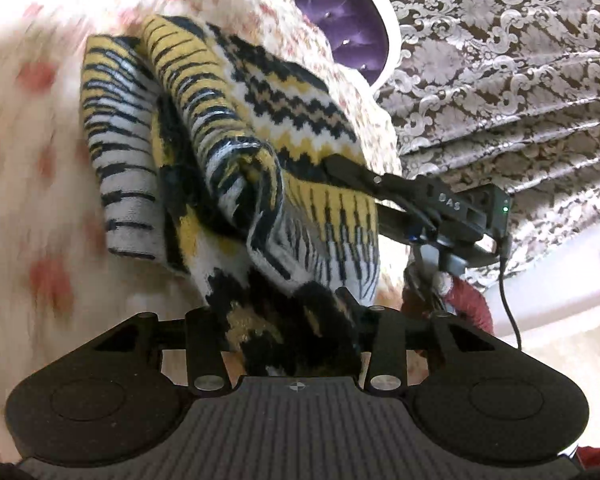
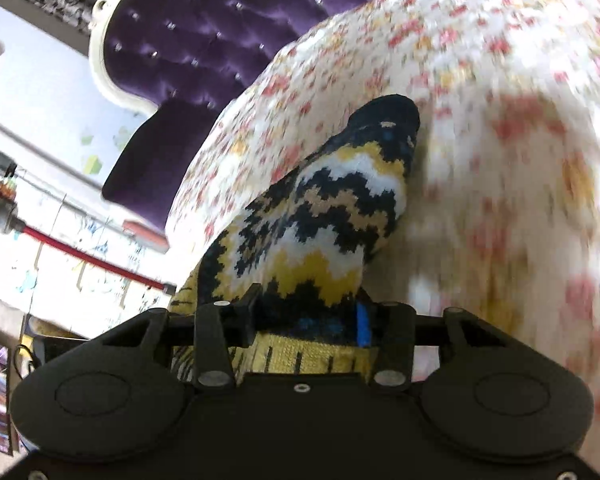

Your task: Fold small clothes

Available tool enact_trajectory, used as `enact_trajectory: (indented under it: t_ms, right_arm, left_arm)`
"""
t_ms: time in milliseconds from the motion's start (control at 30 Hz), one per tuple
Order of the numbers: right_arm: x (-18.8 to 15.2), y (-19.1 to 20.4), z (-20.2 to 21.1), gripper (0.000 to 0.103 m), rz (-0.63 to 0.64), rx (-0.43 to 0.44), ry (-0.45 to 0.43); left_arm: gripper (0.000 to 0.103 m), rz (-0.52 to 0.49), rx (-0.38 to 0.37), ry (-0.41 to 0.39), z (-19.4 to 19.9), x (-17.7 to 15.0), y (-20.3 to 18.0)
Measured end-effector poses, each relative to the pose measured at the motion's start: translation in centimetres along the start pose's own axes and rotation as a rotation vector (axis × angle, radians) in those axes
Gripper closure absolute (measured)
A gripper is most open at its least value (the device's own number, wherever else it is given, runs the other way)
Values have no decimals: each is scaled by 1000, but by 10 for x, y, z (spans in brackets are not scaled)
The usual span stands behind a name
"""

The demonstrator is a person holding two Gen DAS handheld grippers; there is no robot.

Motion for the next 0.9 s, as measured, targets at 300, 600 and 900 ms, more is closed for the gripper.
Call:
enact_trajectory:
  t_ms: [300, 600, 900]
  right_arm:
    - [-44, 9, 0, 24, 81, -121, -76]
    - [-76, 22, 19, 2, 135, -181, -200]
    - [-77, 33, 50, 0, 199, -360, -344]
  left_arm:
    - [55, -32, 267, -247, 30, -44, 4]
    - [33, -179, 521, -528, 72, -53, -40]
    - [23, -330, 725, -572, 58, -5, -60]
Point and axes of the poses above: each gripper's, at about its wrist camera, not at the fingertips, and z roughly against the way its jaws point, y to its left, x to its top, the point moved 8 cm from there along -z, roughly the way its jaws point, and after that the axes turned 11 degrees about y, right-handed, at the moved point
